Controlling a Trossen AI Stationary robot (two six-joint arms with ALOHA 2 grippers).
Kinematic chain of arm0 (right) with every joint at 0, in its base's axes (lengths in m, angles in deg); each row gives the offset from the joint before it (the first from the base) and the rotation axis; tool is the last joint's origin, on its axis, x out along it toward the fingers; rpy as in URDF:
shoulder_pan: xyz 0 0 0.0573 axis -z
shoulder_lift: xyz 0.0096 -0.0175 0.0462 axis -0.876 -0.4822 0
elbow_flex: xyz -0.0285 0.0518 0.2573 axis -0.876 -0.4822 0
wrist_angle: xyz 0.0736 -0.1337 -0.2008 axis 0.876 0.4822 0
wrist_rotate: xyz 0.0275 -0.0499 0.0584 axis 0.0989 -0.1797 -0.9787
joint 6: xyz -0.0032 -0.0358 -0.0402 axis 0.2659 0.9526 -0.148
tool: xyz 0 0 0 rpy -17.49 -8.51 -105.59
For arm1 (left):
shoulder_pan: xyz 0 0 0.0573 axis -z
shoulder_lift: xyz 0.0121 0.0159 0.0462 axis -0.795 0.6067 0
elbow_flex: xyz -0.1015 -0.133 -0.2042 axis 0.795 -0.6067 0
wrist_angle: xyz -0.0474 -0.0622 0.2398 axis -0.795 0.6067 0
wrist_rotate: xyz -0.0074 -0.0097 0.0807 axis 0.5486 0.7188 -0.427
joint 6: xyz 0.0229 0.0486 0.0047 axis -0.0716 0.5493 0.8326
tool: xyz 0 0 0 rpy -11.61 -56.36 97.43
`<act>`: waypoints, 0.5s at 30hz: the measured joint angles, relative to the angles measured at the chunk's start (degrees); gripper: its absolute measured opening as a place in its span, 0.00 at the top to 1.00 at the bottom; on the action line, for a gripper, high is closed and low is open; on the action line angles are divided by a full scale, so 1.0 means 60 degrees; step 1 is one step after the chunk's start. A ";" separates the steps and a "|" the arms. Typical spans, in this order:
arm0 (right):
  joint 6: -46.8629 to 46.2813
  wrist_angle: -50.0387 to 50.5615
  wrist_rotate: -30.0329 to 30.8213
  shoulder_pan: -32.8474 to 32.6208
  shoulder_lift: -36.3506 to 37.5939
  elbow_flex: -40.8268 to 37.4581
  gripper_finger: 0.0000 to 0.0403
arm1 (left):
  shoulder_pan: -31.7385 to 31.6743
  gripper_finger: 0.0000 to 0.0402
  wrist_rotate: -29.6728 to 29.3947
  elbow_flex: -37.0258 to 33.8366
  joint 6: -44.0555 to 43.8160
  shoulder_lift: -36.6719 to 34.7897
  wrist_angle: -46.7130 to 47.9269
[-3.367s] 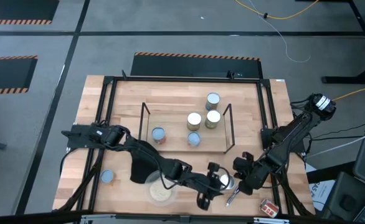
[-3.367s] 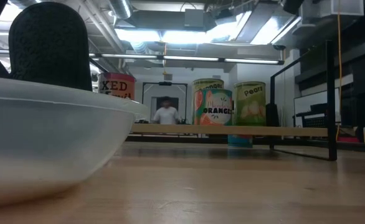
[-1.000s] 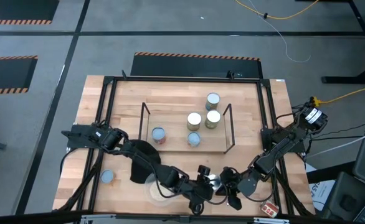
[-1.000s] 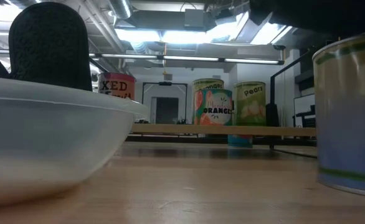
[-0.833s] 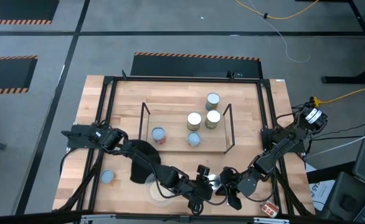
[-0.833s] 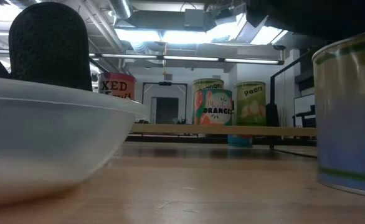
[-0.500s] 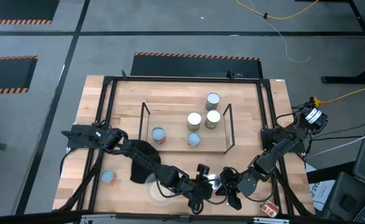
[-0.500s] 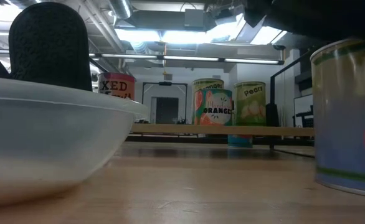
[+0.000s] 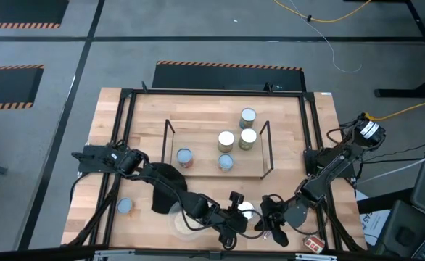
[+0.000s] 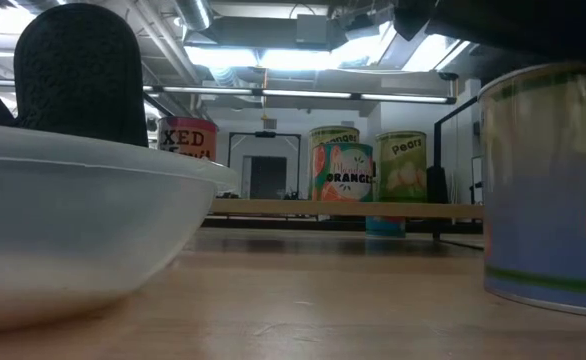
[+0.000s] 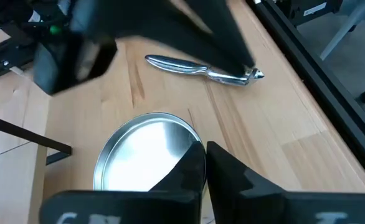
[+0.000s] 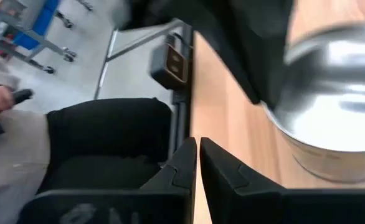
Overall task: Pick and place cans onto a shelf
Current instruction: Put the canned peaches on the shelf
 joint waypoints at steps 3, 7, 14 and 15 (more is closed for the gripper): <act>0.0233 0.0018 0.0003 -0.0036 0.0409 0.0000 0.93 | 0.0003 0.99 0.0048 0.0000 0.0000 -0.0074 0.0083; 0.0681 0.0076 0.0015 -0.0036 0.0947 0.0000 0.93 | 0.0003 0.99 0.0173 0.0055 -0.0003 -0.0226 0.0344; 0.1597 0.0080 0.0019 -0.0036 0.2084 0.0000 0.93 | -0.0044 1.00 0.0513 0.1010 0.0069 -0.0452 0.1149; 0.1770 0.0077 0.0022 -0.0036 0.2271 0.0000 0.93 | -0.0053 1.00 0.0533 0.1194 0.0073 -0.0452 0.1503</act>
